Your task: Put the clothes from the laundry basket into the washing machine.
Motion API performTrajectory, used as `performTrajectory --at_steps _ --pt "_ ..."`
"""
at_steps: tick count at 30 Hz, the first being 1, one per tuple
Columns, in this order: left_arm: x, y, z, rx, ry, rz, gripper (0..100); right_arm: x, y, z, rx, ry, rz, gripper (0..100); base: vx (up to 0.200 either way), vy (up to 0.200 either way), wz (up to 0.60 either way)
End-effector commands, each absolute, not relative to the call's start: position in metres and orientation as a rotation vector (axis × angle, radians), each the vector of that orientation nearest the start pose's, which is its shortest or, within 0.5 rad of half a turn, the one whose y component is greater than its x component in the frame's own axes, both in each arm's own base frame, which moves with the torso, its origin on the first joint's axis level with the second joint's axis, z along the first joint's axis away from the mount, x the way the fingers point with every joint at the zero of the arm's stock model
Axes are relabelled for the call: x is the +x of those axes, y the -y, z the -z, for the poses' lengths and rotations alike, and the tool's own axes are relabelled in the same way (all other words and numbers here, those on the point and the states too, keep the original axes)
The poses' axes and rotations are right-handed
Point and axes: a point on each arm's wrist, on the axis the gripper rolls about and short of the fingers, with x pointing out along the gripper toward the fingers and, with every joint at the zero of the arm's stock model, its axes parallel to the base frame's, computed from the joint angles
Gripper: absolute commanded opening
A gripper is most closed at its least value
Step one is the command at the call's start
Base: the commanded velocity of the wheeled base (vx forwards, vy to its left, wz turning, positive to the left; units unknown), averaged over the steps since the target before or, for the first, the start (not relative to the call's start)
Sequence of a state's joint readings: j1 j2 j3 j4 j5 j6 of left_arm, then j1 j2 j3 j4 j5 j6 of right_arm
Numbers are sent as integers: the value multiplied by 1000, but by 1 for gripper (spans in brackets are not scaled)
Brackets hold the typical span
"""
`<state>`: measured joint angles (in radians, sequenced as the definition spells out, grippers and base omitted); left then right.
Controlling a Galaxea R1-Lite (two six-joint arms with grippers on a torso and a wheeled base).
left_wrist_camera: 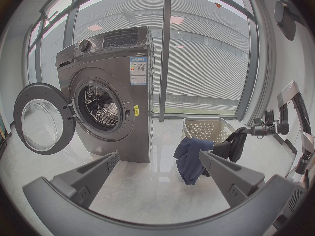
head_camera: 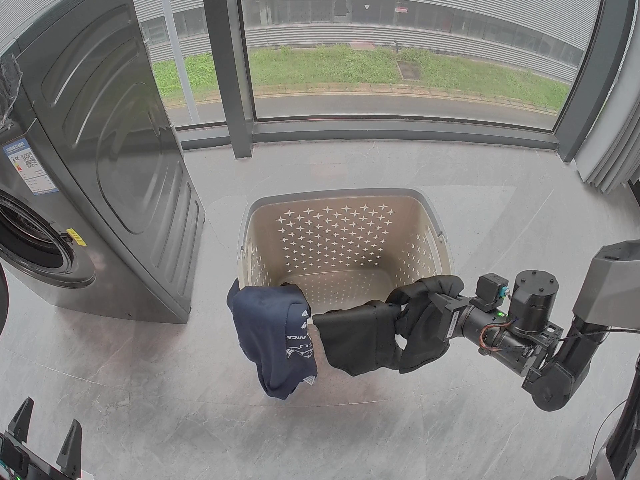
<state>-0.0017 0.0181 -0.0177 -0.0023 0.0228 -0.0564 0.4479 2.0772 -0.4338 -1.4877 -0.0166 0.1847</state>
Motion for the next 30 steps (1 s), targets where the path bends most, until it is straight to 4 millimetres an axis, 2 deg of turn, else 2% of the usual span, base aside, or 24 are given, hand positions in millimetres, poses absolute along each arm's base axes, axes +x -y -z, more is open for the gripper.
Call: performTrajectory --at_steps 1,3,4,5,7,12,20,28,30 --pt "-22 -1 -76 -57 -6 -22 100 256 -134 -113 178 -58 -464 0 0 0 0" --pt "-22 -1 -76 -57 -6 -22 100 255 -134 -114 179 -55 -464 0 0 0 0" --pt "-22 -1 -76 -57 -6 -22 100 247 -136 -129 192 -8 -485 0 0 0 0" --pt "-22 -1 -76 -57 -6 -22 100 246 -136 -131 193 0 -487 0 0 0 0" --pt "-22 -1 -76 -57 -6 -22 100 240 -135 -148 196 54 -498 0 0 0 0" --pt "-22 -1 -76 -57 -6 -22 100 224 -134 -166 197 84 -507 0 0 0 0" --pt "-22 -1 -76 -58 -6 -22 100 217 -129 -175 180 101 -428 0 0 0 0" --pt "-22 -1 -76 -58 -6 -22 100 216 -129 -173 177 93 -412 0 -200 0 0" --pt "-22 -1 -76 -58 -6 -22 100 215 -131 -174 179 95 -414 0 0 0 0"
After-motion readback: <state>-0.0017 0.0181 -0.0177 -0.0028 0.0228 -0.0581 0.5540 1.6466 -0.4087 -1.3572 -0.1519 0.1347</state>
